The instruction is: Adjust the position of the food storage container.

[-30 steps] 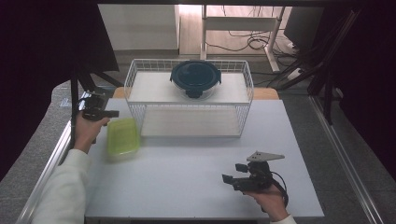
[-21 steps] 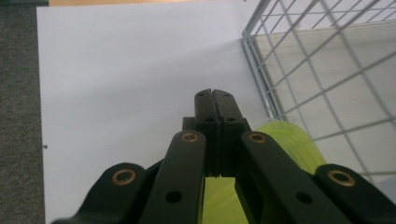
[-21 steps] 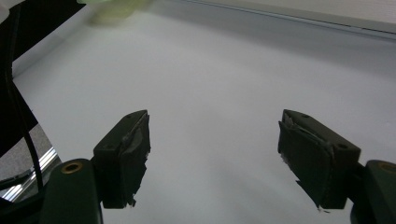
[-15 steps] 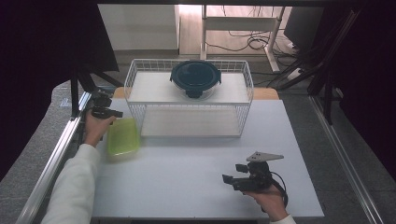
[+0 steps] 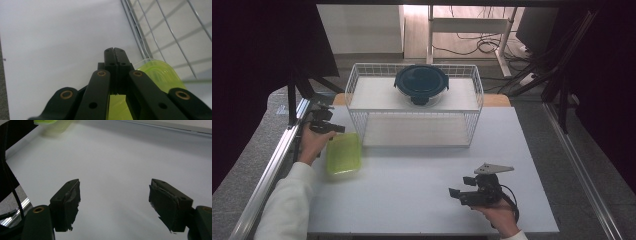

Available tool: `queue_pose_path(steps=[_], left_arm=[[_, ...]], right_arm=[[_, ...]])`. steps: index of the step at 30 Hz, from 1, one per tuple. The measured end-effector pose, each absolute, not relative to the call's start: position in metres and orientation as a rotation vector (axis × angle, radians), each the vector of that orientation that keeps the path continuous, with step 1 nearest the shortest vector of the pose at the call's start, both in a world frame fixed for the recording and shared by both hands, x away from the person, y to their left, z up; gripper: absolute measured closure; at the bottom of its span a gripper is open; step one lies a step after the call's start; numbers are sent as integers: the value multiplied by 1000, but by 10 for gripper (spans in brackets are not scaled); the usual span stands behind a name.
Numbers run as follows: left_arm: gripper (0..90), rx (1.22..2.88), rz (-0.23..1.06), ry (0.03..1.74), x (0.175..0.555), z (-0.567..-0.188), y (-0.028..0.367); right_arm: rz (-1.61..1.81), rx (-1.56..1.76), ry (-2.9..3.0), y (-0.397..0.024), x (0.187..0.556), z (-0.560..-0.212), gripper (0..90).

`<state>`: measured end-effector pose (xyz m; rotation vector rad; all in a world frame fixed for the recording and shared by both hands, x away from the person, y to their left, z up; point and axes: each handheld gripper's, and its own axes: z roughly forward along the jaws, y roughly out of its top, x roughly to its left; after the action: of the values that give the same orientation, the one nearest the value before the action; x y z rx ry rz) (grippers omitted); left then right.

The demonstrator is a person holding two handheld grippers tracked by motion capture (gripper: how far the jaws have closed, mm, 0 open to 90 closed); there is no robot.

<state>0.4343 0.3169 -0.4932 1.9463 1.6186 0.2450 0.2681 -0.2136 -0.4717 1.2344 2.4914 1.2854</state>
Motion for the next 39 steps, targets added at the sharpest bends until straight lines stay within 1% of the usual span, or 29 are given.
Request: queue_pose_path(steps=[9,13,18,24,33,39], left_arm=[[900,1963,227,1609,415,-496,312],[900,1996,237,1608,417,-499,307],[900,2036,219,1605,415,-501,304],[900,2030,179,1601,399,-498,303],[900,2059,165,1570,368,-501,294],[900,2057,143,1559,360,-502,294]], right_arm=[[1290,1212,2493,-210,264,-469,250],[1284,1221,2493,-211,265,-470,250],[1289,1226,2486,-213,265,-469,250],[1284,1242,2488,-214,267,-472,250],[1277,1204,2513,-206,263,-472,250],[1272,1211,2513,-206,264,-473,250]])
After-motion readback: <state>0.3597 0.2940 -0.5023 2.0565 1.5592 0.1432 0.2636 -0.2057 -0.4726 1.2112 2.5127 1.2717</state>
